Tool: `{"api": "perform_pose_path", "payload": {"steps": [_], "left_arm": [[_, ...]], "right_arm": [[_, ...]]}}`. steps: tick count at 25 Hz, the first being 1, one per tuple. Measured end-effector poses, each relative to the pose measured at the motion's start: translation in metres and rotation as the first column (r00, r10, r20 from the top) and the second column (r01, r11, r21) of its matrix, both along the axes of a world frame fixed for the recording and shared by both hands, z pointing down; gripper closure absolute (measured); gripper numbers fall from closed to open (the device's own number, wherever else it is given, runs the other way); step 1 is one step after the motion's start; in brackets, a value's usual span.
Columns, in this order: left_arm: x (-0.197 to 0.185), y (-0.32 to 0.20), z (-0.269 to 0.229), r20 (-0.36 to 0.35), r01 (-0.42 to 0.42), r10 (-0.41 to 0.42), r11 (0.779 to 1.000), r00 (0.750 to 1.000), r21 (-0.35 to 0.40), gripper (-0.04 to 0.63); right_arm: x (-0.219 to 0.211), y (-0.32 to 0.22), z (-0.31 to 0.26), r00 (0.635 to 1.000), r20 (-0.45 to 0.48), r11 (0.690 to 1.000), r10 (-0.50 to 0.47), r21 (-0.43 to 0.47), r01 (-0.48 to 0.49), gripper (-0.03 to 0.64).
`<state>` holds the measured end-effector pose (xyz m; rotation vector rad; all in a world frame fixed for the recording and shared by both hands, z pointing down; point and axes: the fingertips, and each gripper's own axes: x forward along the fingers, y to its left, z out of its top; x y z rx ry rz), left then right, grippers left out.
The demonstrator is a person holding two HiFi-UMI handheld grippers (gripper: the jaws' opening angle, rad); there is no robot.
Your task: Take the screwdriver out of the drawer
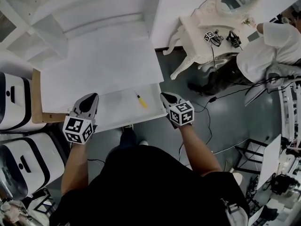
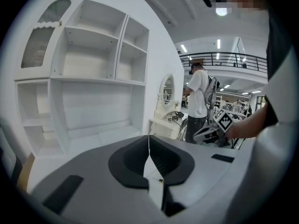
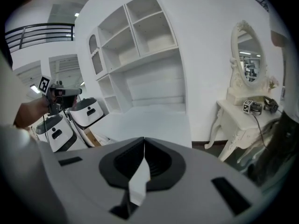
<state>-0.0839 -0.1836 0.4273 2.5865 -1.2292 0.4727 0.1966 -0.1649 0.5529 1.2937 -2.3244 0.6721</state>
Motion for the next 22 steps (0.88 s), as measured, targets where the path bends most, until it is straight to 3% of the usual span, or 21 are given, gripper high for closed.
{"api": "perform_pose_path", "payload": {"steps": [9,22], "left_arm": [[-0.029,-0.031,0.034,0.005,0.023,-0.023,0.998,1.0,-0.05,0.575],[-0.025,-0.084,0.064,0.01,0.005,-0.004,0.996,1.0,-0.094,0.574]], "right_arm": [[-0.035,-0.017,0.085,0.997,-0.041,0.989,-0.064,-0.138,0.058,0.595],[-0.05,-0.041,0.189,0.979,-0.122,0.947,-0.162,-0.3,0.119,0.572]]}}
